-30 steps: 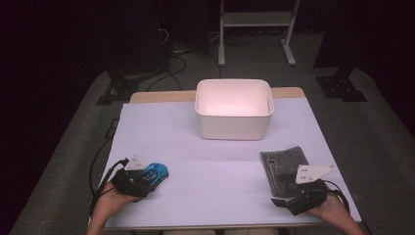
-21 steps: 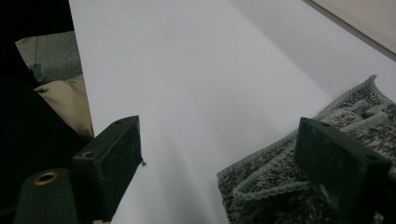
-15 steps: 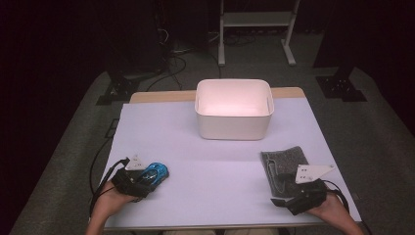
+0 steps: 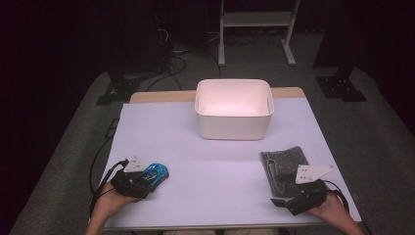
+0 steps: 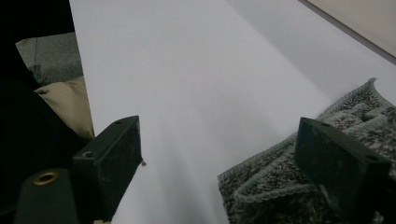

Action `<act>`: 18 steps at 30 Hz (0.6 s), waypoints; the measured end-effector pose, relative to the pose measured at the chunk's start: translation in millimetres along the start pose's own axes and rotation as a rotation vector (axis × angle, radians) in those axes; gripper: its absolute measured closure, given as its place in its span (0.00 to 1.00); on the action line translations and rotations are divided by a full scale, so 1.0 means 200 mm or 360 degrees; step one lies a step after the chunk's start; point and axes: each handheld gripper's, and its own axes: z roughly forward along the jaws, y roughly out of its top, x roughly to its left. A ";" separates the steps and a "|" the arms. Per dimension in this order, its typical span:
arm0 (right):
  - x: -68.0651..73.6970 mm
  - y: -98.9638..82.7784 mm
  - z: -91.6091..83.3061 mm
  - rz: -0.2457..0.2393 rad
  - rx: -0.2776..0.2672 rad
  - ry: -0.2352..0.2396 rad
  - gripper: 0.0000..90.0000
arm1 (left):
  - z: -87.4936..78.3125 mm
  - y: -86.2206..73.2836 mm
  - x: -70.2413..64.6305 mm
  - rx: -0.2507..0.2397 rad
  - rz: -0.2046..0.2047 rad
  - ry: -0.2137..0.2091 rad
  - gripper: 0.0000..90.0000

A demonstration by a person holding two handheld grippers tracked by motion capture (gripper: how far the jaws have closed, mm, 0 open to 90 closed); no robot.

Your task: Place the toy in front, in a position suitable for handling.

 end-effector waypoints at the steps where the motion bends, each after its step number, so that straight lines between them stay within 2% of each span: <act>1: 0.00 0.00 0.00 -0.0003 0.0001 0.0000 0.15 | 0.00 0.00 0.00 0.0000 0.0001 -0.0005 0.29; 7: 0.01 0.00 0.00 -0.0001 0.0006 0.0002 0.15 | 0.00 0.00 0.00 -0.0014 0.0003 -0.0001 0.28; 13: 0.01 0.00 0.01 -0.0002 0.0008 0.0003 0.15 | -0.01 -0.01 0.02 -0.0047 -0.0023 -0.0029 0.28; 14: 0.01 0.00 0.01 -0.0003 0.0010 0.0003 0.15 | -0.01 -0.02 0.02 -0.0066 -0.0039 -0.0027 0.27; 15: 0.01 0.00 0.01 -0.0003 0.0010 0.0002 0.15 | -0.01 -0.02 0.02 -0.0066 -0.0039 -0.0027 0.21; 16: 0.01 0.00 0.01 -0.0002 0.0008 0.0003 0.15 | 0.00 -0.03 0.02 -0.0027 -0.0043 0.0001 0.18; 17: 0.01 0.00 0.01 -0.0001 0.0009 0.0003 0.15 | -0.01 -0.04 0.02 -0.0053 -0.0053 -0.0004 0.20; 18: 0.01 0.00 0.00 -0.0002 0.0009 0.0002 0.15 | -0.01 -0.05 0.02 -0.0048 -0.0023 -0.0013 0.22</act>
